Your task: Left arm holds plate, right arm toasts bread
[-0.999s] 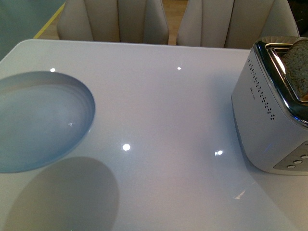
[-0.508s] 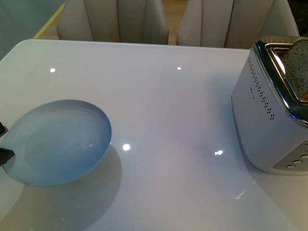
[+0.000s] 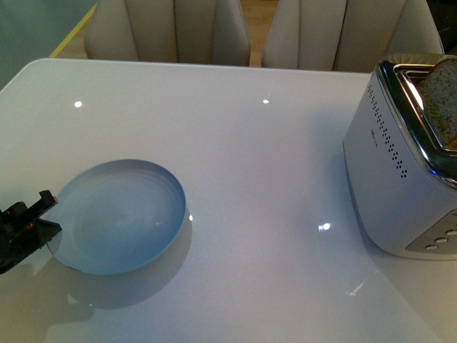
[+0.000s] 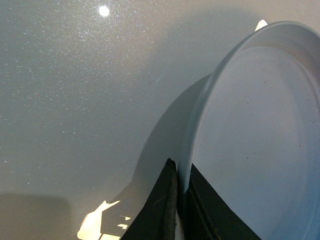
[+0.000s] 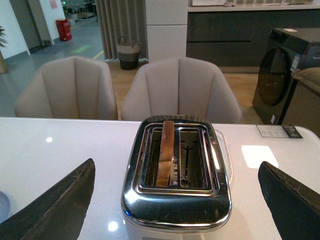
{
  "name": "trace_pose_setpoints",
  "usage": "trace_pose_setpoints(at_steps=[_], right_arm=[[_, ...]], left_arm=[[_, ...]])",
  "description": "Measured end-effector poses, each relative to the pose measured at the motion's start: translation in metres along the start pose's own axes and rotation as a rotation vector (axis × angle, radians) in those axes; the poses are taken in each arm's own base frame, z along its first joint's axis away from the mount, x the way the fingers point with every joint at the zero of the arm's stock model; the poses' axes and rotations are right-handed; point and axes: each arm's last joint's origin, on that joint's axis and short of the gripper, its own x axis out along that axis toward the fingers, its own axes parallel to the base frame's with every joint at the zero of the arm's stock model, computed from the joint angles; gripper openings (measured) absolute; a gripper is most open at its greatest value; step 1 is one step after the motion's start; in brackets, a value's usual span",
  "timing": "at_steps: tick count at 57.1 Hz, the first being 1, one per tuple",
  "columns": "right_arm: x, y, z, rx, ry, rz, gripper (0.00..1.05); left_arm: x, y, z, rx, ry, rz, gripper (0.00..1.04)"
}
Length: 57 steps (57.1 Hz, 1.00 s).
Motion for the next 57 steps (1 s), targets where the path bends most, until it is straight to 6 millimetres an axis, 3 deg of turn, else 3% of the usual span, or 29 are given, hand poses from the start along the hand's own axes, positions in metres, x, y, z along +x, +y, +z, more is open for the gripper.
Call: trace_pose_setpoints(at_steps=[18,57], right_arm=[[0.000,0.000,0.000,0.000,0.000,0.000,0.96],[0.000,0.000,0.000,0.000,0.000,0.000,0.96]], left_arm=[[0.016,0.005,-0.001,0.001,0.009,-0.011,0.03],[0.017,0.006,-0.002,0.001,0.006,-0.014,0.03]])
